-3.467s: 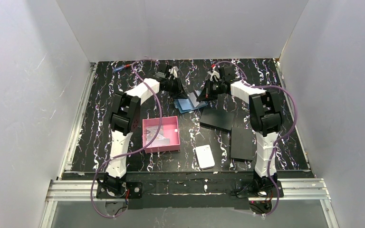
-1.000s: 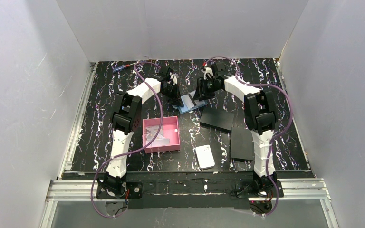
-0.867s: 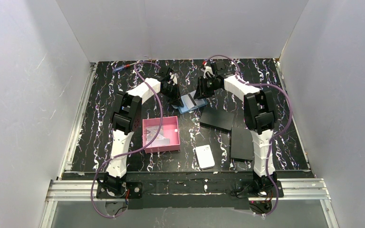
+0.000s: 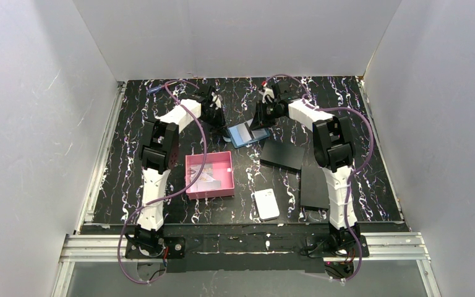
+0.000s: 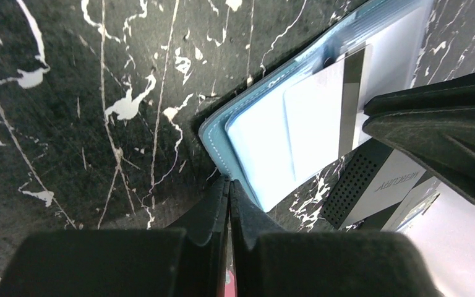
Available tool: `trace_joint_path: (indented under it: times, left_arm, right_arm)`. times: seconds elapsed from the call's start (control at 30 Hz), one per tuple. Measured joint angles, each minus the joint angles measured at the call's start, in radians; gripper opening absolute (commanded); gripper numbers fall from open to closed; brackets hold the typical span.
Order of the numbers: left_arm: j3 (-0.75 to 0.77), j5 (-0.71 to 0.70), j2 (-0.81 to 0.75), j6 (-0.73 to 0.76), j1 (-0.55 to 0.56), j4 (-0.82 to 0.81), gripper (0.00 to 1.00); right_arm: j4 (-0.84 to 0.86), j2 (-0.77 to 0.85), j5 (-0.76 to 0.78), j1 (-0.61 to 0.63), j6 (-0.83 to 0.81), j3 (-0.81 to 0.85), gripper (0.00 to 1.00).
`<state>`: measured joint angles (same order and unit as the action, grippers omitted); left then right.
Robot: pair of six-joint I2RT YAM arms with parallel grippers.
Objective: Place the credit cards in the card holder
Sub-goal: Insert the credit card into the card holder.
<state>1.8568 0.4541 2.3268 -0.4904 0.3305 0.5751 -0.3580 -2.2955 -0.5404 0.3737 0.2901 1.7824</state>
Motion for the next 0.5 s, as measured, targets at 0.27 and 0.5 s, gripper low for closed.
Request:
trace_joint_path:
  times: [0.27,0.5]
  left_arm:
    - [0.002,-0.01,0.006,0.004,0.005,0.036,0.0]
    - [0.003,-0.01,0.006,0.006,0.005,0.037,0.0]
  right_arm:
    - [-0.035,-0.013,0.031,0.027,-0.032,0.04,0.25]
    - [-0.031,-0.045,0.021,0.08,-0.024,0.056,0.25]
